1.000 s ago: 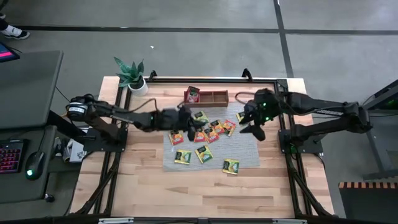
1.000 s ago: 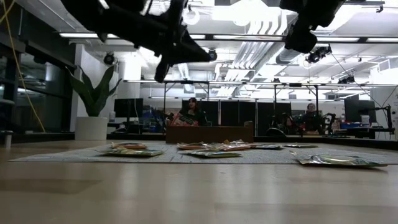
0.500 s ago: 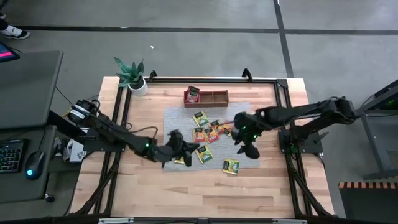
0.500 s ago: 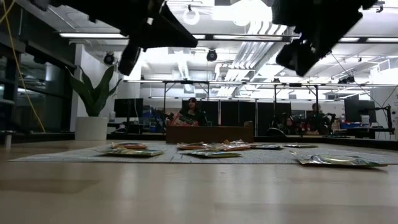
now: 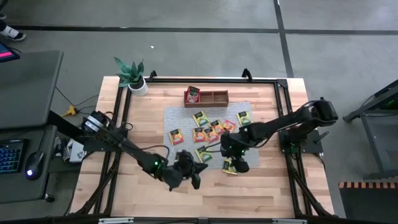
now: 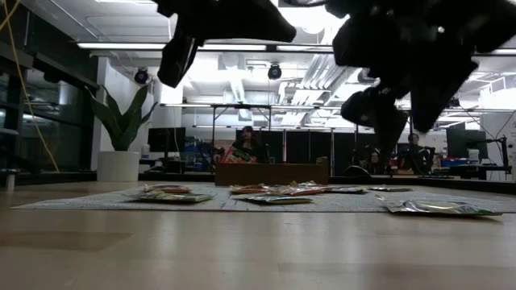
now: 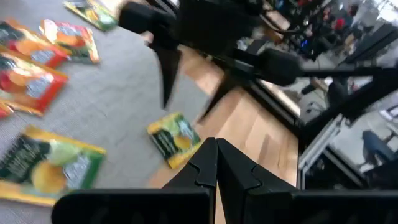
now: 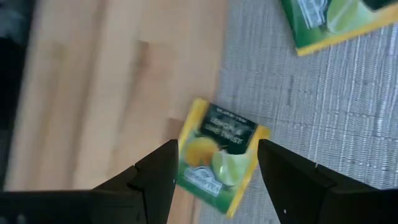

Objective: Pick & Place Tea
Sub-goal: Put the yellow tea bag into the middle section of the wooden organizer

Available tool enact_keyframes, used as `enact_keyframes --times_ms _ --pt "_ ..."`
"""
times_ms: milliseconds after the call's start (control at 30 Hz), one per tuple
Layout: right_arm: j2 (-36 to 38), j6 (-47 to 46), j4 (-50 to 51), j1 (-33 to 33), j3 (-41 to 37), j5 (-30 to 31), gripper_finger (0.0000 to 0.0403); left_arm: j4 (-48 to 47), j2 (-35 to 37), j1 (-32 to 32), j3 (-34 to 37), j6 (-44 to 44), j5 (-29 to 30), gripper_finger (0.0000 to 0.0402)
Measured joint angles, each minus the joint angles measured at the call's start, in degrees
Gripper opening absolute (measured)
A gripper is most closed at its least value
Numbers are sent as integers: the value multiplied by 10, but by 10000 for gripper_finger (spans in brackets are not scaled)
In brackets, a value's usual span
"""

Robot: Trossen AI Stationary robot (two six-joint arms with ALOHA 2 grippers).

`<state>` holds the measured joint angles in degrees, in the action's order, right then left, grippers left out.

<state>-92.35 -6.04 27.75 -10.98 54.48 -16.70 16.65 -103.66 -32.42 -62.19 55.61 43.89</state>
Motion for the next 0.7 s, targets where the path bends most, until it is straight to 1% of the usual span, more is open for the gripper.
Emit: enact_keyframes --times_ms 100,300,533,700 --pt "-18 -1 -2 -5 0 38 216 -19 -15 -12 -22 4 3 0" --pt "-40 -10 -11 -4 0 72 216 -23 -37 -26 -35 17 2 0" --pt "-41 -16 -24 -6 0 78 216 -23 -36 -29 -36 21 2 0" --pt "-57 -17 -24 -20 0 85 216 -23 -36 -29 -36 20 3 0"
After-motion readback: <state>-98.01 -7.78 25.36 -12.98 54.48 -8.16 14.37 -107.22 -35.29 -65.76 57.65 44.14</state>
